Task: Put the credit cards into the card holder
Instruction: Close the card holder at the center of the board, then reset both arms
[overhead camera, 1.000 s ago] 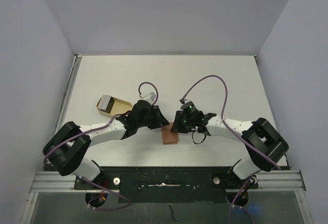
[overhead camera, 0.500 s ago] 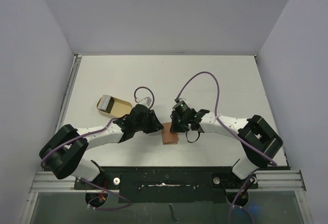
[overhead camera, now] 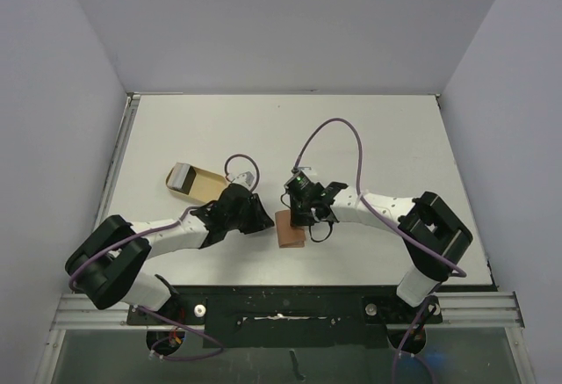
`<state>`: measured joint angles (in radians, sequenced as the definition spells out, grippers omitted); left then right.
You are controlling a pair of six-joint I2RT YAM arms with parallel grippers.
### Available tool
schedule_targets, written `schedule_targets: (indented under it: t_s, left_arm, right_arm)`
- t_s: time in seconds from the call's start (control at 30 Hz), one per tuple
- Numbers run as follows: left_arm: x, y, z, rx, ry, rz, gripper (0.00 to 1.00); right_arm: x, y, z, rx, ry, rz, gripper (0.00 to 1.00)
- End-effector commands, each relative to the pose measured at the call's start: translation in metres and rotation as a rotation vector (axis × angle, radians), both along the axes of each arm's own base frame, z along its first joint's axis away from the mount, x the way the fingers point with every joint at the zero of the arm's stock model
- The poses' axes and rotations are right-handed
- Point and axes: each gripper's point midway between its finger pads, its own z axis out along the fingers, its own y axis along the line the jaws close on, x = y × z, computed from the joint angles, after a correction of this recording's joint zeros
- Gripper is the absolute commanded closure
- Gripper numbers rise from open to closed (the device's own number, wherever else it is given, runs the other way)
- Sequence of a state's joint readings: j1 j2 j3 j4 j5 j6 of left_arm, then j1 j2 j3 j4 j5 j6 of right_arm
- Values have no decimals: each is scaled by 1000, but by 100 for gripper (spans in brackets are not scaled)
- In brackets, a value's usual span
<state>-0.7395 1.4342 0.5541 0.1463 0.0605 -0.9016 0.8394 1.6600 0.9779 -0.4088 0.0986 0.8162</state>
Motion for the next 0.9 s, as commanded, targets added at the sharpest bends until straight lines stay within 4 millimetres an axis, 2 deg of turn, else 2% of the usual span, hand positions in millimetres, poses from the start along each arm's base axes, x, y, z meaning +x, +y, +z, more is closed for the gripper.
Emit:
schedule_targets:
  t_s: [0.0,0.23,0.4,0.47,0.5,0.57,0.6,0.77,0.87]
  left_arm:
    - [11,-6,27,-61,-81,0,79]
    - [16,-4,49,-72,-128,-10,75]
    - [22,3,80,-45,-189,-2,65]
    - [26,5,100,-45,-226,4,62]
    - [26,7,110,-48,-246,7,59]
    - [26,12,124,-39,-277,9,42]
    - [26,16,130,-33,-287,17,38]
    - [21,27,162,-20,-356,7,32]
    - [21,34,192,-25,-401,23,30]
  right_arm:
    - [-22,-39,-39,-199,77,3,88]
    - [-17,-25,-12,-122,21,24,86]
    - [-13,-25,12,-86,-29,10,79]
    - [-10,-28,24,-77,-60,-2,75]
    - [-8,-28,32,-66,-82,-4,73]
    - [-3,-27,52,-27,-144,-10,69]
    - [0,-28,61,-7,-178,-16,66]
    - [9,-39,103,58,-317,-73,42]
    - [12,-49,132,84,-390,-112,17]
